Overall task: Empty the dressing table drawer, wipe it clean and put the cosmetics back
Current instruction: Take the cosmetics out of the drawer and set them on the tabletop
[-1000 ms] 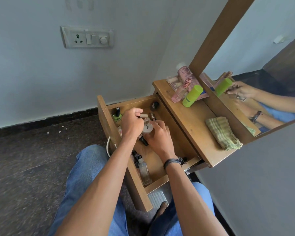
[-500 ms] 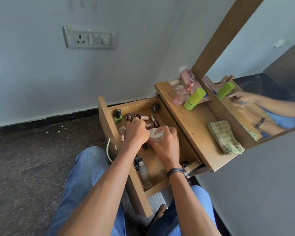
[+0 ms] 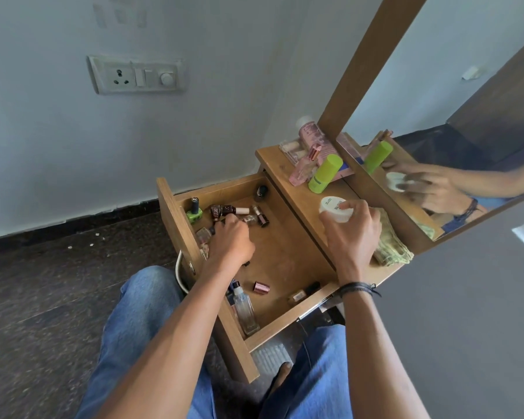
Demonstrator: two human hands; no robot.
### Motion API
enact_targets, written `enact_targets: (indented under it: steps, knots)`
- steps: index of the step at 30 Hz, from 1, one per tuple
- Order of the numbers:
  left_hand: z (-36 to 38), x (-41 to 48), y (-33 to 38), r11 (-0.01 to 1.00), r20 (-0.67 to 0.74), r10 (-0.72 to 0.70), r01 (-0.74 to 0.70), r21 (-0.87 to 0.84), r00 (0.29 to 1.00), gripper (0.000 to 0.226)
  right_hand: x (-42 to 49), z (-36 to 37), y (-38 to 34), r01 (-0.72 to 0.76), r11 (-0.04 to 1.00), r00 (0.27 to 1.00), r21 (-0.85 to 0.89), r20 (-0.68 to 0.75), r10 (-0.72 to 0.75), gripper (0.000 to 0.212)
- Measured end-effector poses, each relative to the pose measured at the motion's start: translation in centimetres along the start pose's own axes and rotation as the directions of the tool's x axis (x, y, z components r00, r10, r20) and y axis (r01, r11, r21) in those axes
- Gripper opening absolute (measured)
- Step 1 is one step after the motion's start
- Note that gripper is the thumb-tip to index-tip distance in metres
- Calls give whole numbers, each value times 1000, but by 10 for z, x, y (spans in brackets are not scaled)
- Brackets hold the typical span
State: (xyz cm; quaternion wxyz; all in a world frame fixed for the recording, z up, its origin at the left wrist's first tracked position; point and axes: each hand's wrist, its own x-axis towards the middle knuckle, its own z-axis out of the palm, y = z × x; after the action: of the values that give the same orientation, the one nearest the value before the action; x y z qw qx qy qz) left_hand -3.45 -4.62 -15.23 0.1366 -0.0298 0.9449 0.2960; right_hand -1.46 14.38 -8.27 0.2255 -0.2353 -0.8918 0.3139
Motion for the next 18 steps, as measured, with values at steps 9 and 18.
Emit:
enact_targets:
  steps: [9, 18]
  knots:
    - [-3, 2, -2, 1000, 67, -10, 9, 18, 998, 34, 32, 18, 2, 3, 999, 999, -45, -45, -5, 21]
    - [-4, 3, -2, 999, 96, 18, -22, 39, 995, 50, 34, 34, 18, 98, 981, 995, -168, 19, -96, 27]
